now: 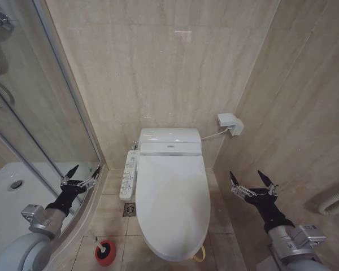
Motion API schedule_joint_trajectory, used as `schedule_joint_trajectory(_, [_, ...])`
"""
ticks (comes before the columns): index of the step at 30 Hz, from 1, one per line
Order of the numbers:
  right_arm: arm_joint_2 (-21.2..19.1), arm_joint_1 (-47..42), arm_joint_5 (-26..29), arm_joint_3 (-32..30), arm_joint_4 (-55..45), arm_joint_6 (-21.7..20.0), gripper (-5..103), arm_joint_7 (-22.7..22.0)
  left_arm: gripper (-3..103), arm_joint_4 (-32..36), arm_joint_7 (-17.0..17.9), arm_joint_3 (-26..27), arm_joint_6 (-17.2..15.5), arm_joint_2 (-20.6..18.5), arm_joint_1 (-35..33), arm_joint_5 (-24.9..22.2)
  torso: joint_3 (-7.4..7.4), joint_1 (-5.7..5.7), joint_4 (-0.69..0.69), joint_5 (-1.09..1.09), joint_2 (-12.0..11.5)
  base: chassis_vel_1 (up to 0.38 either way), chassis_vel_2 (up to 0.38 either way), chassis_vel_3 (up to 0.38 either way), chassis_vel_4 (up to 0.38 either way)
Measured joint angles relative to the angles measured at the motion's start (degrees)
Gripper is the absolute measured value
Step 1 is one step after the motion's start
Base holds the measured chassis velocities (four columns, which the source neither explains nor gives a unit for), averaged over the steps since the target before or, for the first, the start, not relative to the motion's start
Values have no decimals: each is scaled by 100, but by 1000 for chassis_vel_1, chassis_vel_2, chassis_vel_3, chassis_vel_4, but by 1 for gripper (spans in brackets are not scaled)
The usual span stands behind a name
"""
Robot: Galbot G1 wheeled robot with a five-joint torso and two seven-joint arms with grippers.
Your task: Open the toilet lid, clean the toilet bowl with a toilet brush, close the toilet lid, and flush.
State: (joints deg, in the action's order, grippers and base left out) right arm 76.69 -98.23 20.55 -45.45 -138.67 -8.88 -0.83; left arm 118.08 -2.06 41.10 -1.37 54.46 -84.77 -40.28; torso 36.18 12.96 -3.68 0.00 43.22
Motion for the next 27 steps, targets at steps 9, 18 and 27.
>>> schedule_joint_trajectory(9, [0,0,0,0,0,0,100,0,94,-69,-101,13,31,-18,25,-34,0,0,1,0,0,0,0,0,0])
schedule_joint_trajectory(18, [0,0,0,0,0,0,100,0,94,-629,-237,-180,219,-230,448,-256,0,0,0,0,0,0,0,0,0])
schedule_joint_trajectory(27, [0,0,0,0,0,0,100,0,94,-1831,-446,-638,384,-558,1247,-410,0,-1,2,-1,0,0,0,0,0])
